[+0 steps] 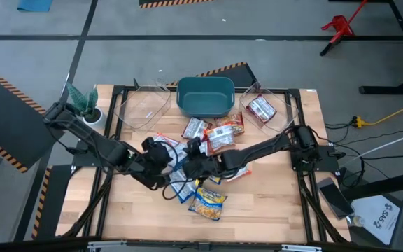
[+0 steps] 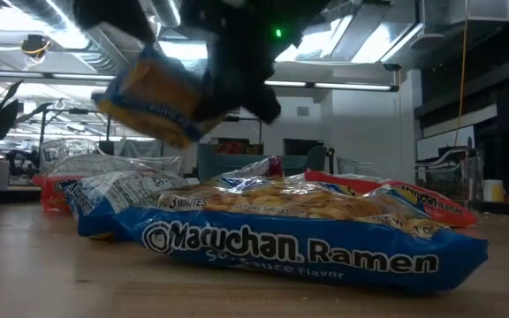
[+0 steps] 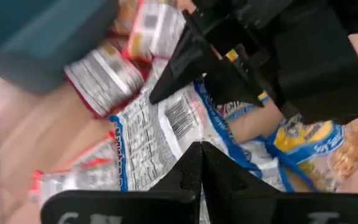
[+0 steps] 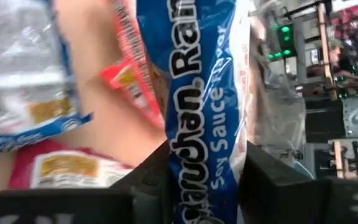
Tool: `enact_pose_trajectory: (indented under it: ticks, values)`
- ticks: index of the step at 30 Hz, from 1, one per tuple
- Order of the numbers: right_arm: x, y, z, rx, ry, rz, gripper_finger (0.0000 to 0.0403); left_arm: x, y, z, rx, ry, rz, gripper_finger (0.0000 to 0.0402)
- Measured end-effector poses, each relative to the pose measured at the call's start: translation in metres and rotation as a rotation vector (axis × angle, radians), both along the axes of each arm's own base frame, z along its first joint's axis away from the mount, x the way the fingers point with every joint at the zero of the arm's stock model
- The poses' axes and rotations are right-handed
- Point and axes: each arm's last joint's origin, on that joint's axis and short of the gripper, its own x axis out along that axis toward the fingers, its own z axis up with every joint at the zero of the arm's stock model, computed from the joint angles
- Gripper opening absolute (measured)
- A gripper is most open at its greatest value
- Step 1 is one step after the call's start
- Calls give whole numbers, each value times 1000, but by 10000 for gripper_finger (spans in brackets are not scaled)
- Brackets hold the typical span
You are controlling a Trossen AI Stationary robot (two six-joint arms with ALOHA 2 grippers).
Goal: Sort Maruchan noodles
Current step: Put the blue noodle pack into the blue bin
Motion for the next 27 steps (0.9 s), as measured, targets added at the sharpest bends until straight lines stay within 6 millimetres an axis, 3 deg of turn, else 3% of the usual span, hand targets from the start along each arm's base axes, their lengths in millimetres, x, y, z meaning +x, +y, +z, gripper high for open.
enact_pose_trajectory:
  ticks: [6, 11, 18, 27]
  values:
    - [-5, -41, 26, -30, -69, -188, 110, -21, 5, 32, -1, -67, -2, 0]
    - [-8, -90, 45, -40, -156, -373, 110, -36, 9, 47, 25, -163, 22, 0]
    - [-13, -169, 40, -15, -140, -524, 110, -42, 10, 52, 60, -203, 39, 0]
    - [-28, -239, 22, 89, -64, -551, 110, -43, 10, 51, 72, -188, 35, 0]
